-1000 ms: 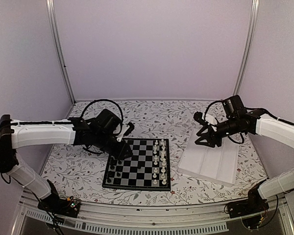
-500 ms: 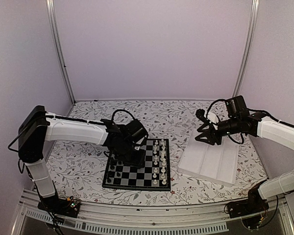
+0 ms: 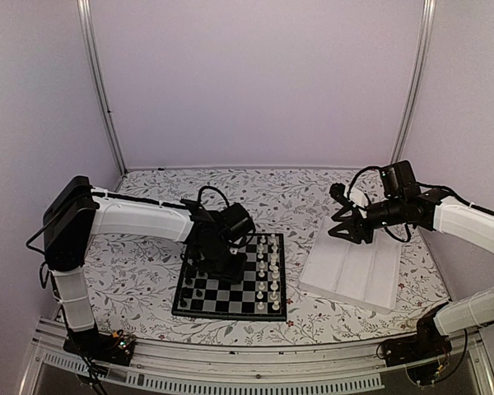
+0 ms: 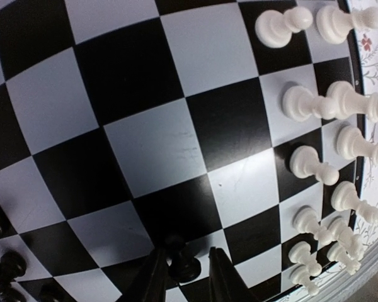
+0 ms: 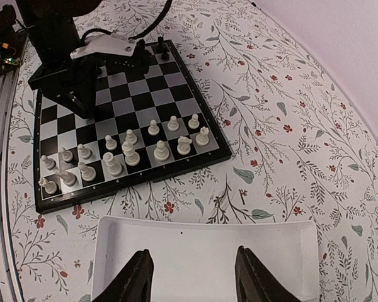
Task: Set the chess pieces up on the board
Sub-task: Pick up the chess piece from the chessboard.
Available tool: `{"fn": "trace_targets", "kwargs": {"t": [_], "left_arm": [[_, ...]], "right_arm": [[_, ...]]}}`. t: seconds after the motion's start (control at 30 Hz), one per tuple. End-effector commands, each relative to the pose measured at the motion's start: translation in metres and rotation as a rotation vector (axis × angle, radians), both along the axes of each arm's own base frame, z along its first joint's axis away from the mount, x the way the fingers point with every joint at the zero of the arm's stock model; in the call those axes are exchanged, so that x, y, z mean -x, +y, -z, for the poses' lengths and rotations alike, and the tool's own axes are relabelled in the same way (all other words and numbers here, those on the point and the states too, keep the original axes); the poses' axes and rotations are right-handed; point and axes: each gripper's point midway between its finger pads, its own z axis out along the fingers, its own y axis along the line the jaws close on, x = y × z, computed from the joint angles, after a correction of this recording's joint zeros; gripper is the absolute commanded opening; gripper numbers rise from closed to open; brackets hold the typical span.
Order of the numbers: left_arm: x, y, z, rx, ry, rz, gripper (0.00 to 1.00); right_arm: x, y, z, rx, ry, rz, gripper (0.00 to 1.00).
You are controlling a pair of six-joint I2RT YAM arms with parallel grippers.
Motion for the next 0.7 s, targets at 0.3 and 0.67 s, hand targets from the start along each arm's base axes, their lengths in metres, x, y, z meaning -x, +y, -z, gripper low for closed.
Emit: {"fn": "trace_targets", "kwargs": {"t": [0.3,0.67], "left_arm": [[0.013,0.014,0.003,-0.070,0.006,0.098,0.13],[-0.021,0.009,-0.063,0.138,-0.463,0.258,0.11]], "right_arm": [[0.003,0.005,-0.008,-0.036,-0.002,-0.031,0.48],[-0.003,0.066,-0.034,-0.190,0.297,-0.186,0.47]]}}
